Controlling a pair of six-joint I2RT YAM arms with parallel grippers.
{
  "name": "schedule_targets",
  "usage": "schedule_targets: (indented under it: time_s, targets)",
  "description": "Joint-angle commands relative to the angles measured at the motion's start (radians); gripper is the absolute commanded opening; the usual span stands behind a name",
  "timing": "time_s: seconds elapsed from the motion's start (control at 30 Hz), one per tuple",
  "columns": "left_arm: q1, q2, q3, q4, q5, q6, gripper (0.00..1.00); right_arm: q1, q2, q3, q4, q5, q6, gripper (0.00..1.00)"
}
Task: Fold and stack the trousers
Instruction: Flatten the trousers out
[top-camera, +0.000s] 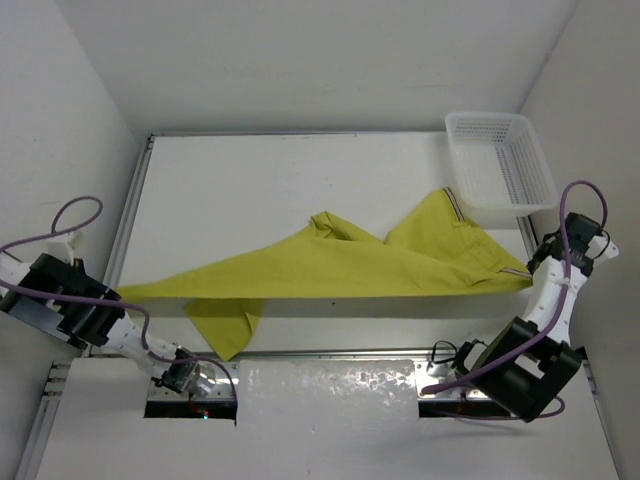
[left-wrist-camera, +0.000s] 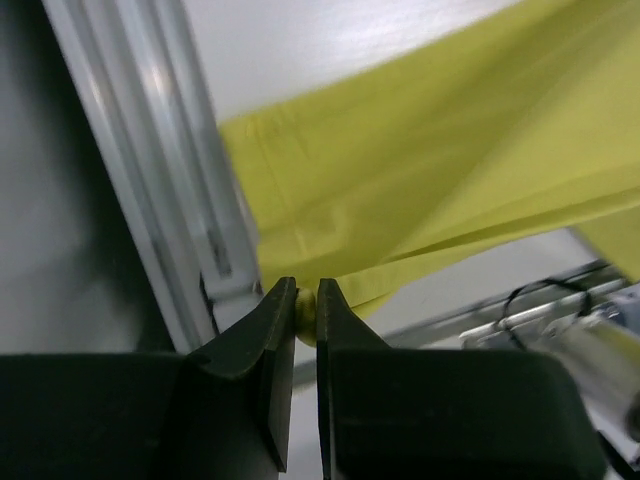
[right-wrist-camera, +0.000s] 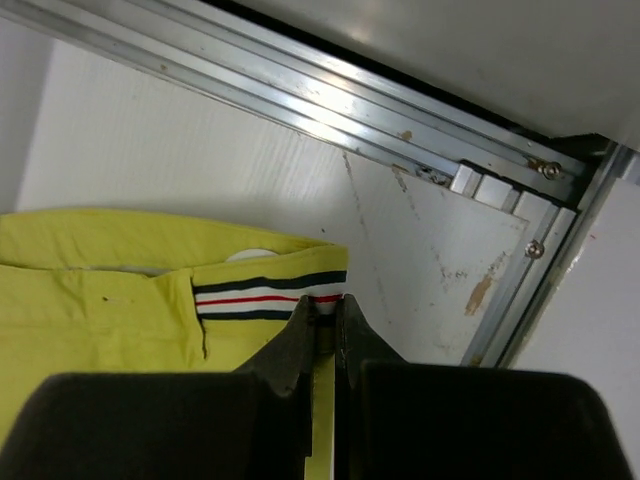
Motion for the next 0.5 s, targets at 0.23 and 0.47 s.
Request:
schedule_targets:
  time_s: [0.23, 0.47]
  targets:
    - [0.105, -0.166, -0.345, 0.364, -0.38, 0.181, 0.06, -0.005, -0.046, -0.103, -0.007, 0.203, -0.059, 0.19]
    - [0.104, -0.128, -0.217, 0.184, -0.289, 0.193, 0.59, 0.043, -0.06, -0.019, -0.028, 0.205, -0.082, 0.69]
